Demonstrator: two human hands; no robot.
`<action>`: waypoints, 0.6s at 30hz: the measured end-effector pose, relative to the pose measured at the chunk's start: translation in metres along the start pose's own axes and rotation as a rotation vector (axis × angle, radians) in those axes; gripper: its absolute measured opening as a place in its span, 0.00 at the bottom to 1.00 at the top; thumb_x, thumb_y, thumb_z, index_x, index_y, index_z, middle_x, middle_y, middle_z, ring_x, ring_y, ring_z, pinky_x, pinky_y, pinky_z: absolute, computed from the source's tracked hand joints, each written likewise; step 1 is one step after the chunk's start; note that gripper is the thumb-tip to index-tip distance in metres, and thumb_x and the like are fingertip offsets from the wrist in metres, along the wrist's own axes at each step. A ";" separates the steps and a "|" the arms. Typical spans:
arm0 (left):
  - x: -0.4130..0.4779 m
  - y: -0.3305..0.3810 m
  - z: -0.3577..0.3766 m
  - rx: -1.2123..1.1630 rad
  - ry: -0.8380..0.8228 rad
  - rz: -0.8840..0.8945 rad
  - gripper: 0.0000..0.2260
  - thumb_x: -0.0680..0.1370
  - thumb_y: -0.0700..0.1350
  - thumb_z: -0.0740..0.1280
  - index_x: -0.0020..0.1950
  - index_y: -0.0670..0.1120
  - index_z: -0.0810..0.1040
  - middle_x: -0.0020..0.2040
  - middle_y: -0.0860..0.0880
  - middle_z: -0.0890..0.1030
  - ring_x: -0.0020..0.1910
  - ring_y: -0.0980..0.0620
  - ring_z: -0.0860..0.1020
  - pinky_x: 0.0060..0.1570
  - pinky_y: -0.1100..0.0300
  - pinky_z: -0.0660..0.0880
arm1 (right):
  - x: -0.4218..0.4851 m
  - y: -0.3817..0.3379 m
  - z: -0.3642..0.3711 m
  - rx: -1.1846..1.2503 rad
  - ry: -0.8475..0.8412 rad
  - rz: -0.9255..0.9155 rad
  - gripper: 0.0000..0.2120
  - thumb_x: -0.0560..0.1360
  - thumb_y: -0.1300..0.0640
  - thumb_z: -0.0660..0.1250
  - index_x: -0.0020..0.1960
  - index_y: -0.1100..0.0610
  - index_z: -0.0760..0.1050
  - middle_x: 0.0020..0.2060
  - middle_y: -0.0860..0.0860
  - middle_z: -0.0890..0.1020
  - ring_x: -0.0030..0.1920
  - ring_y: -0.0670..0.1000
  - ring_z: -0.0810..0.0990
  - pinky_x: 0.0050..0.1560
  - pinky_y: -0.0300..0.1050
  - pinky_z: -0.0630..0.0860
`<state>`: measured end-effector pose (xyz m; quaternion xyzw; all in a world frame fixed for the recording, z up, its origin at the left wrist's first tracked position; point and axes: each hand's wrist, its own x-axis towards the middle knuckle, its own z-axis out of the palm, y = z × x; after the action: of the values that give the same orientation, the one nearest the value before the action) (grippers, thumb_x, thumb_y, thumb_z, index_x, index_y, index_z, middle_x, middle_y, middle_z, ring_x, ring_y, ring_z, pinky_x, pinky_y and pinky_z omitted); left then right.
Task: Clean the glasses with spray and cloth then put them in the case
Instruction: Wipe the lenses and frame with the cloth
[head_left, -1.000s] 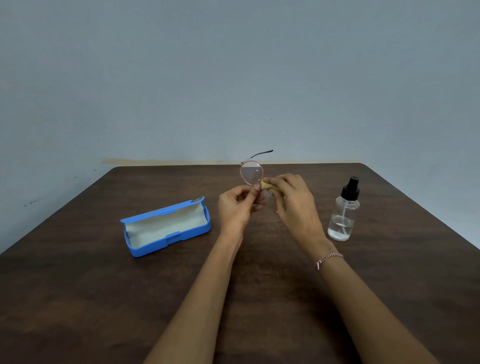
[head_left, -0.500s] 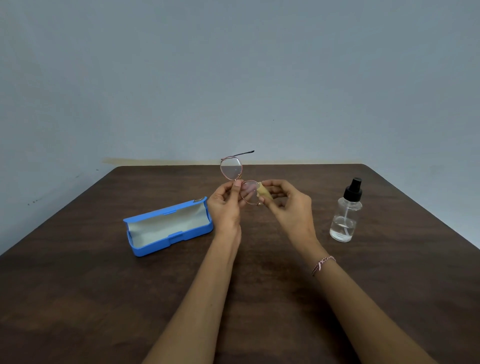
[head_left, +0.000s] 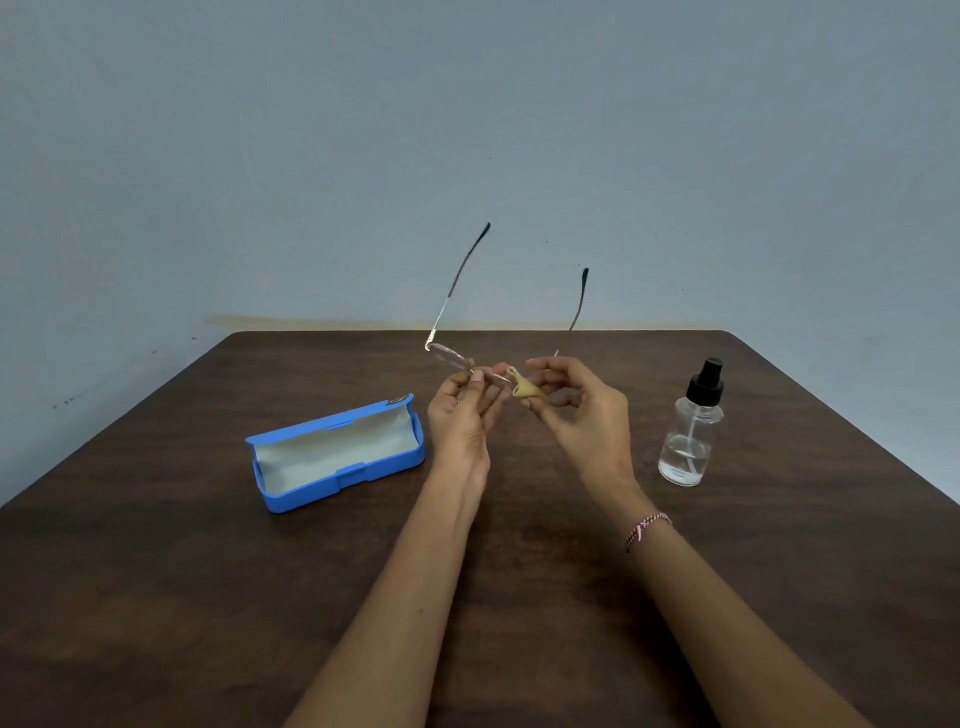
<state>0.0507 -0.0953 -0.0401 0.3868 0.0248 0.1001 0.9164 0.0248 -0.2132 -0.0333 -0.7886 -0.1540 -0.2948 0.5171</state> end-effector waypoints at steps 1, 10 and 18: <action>0.001 0.001 0.000 -0.039 -0.006 0.004 0.03 0.79 0.36 0.61 0.48 0.41 0.73 0.46 0.41 0.82 0.43 0.51 0.84 0.46 0.59 0.80 | 0.001 0.000 0.000 0.111 0.021 0.050 0.18 0.66 0.64 0.75 0.52 0.50 0.78 0.43 0.46 0.82 0.43 0.44 0.81 0.46 0.37 0.79; 0.000 0.006 0.004 -0.136 -0.026 -0.004 0.05 0.80 0.36 0.59 0.47 0.44 0.73 0.47 0.41 0.83 0.51 0.47 0.82 0.50 0.57 0.80 | 0.007 0.011 -0.006 0.875 0.201 0.590 0.09 0.73 0.68 0.67 0.53 0.63 0.77 0.36 0.50 0.85 0.39 0.46 0.83 0.44 0.39 0.81; -0.005 0.003 0.008 -0.084 -0.055 0.011 0.04 0.80 0.37 0.60 0.50 0.44 0.73 0.48 0.41 0.83 0.54 0.46 0.81 0.56 0.53 0.77 | 0.009 0.005 -0.004 1.067 0.081 0.624 0.07 0.75 0.69 0.63 0.50 0.63 0.78 0.37 0.51 0.85 0.38 0.45 0.83 0.44 0.37 0.80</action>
<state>0.0468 -0.0999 -0.0330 0.3506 -0.0067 0.0952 0.9316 0.0326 -0.2195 -0.0299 -0.4175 -0.0224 -0.0419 0.9074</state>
